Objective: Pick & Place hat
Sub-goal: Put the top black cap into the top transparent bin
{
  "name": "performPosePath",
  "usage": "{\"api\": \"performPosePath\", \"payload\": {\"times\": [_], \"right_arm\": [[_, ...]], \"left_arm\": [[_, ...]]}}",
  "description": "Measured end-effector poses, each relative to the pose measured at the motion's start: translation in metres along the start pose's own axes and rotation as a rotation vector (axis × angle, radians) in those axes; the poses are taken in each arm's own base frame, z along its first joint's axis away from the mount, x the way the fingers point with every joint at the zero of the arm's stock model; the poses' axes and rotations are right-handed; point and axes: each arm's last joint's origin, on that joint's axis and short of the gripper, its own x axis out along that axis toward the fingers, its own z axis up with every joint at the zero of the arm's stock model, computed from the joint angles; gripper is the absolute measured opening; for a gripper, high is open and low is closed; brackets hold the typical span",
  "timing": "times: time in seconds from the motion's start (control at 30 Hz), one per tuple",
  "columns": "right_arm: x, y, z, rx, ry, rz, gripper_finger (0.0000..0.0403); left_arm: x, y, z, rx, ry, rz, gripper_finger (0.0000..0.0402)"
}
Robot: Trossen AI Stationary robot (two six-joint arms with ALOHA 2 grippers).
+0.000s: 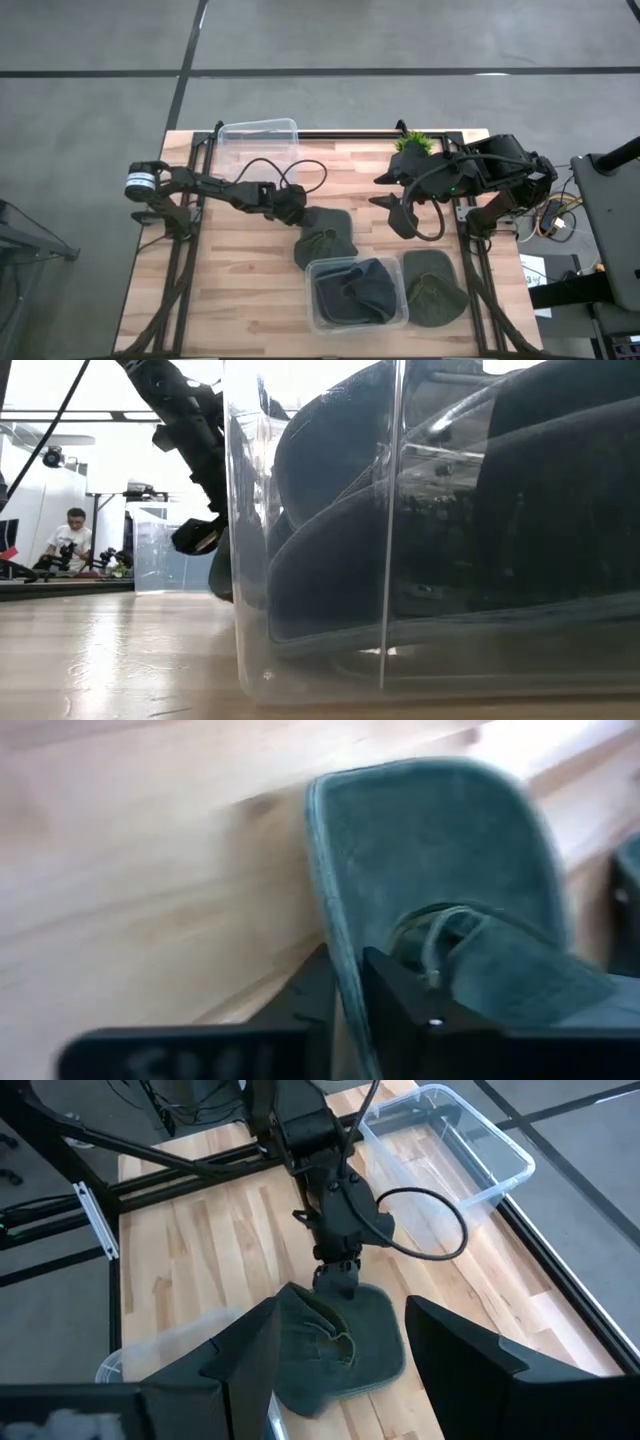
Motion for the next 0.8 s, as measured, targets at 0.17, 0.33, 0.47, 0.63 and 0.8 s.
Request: {"api": "performPosePath", "payload": {"times": [0.17, 0.33, 0.47, 0.63, 0.8], "right_arm": [[0.0, 0.0, 0.0, 0.005, 0.002, -0.002, 0.021], [0.0, 0.0, 0.0, 0.005, 0.005, -0.004, 0.021], [0.0, -0.001, -0.001, -0.032, 0.013, -0.009, 0.021], [0.007, -0.003, -0.001, -0.054, 0.029, -0.03, 0.021], [0.016, -0.017, 0.004, 0.018, 0.036, -0.085, 0.021]], "left_arm": [[-0.005, -0.016, 0.007, 0.091, -0.037, -0.081, 0.001], [-0.026, -0.037, 0.015, 0.162, -0.079, -0.152, 0.0007], [-0.057, -0.055, 0.024, 0.247, -0.158, -0.193, 0.0007], [-0.104, -0.075, 0.034, 0.372, -0.297, -0.206, 0.0007], [-0.151, -0.09, 0.039, 0.487, -0.417, -0.148, 0.0007]]}}
